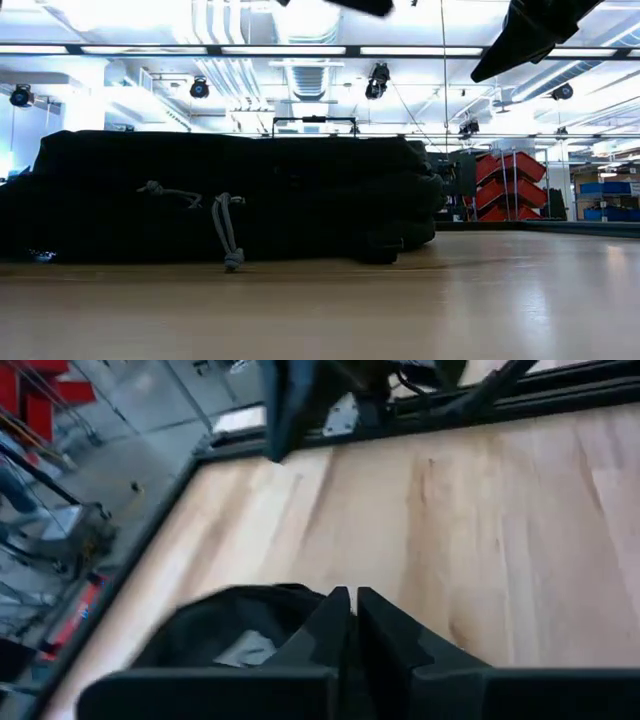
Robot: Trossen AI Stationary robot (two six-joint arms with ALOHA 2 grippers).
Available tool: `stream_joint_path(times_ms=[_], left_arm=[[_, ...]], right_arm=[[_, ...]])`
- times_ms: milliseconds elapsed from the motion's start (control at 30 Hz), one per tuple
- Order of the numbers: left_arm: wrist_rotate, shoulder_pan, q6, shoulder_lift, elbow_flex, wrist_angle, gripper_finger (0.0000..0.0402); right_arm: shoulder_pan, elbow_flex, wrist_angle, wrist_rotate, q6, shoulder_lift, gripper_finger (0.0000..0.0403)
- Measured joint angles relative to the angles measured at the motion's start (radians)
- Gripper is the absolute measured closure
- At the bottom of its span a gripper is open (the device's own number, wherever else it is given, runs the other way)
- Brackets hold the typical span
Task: Unpack backpack
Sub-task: Open the black backpack
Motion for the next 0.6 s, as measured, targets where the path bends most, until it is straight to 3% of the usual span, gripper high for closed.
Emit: stream_joint_path(times_ms=[133,400,600], left_arm=[[0.029,-0.001,-0.057,0.080,-0.001,0.026,0.0330],[0.025,0.003,-0.098,0.204,0.000,0.089,0.0156],[-0.099,0.022,-0.129,0.269,0.001,0.092,0.0067]], right_arm=[[0.000,0.000,0.000,-0.002,0.000,0.000,0.0400],[0.000,0.000,0.002,-0.002,0.009,0.001,0.0400],[0.000,0.000,0.002,-0.002,0.024,0.014,0.0400]])
